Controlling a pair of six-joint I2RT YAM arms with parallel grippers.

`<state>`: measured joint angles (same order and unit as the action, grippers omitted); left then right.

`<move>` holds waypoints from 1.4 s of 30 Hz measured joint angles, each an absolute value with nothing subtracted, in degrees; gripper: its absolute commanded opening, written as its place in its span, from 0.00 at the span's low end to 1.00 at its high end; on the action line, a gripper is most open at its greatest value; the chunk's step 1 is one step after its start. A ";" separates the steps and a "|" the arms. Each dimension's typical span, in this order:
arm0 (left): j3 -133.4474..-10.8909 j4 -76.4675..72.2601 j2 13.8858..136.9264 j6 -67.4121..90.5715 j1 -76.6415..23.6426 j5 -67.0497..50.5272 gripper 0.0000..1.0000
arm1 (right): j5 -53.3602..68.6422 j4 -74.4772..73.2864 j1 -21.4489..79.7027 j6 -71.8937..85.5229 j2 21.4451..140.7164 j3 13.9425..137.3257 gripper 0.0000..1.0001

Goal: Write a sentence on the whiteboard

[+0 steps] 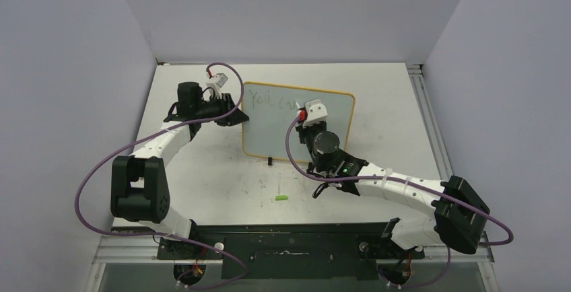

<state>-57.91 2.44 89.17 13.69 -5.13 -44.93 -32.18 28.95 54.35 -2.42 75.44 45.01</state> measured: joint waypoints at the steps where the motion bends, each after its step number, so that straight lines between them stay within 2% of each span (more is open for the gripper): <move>1: -57.91 2.44 89.17 13.69 -5.13 -44.93 0.30 | -32.27 29.02 54.35 -2.42 75.42 45.01 0.05; 42: -57.91 2.98 89.17 13.28 -5.26 -44.80 0.30 | -34.04 27.35 53.67 0.75 73.43 42.59 0.05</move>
<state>-57.91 2.98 89.17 13.28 -5.26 -44.80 -34.04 27.35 53.67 0.75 73.43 42.59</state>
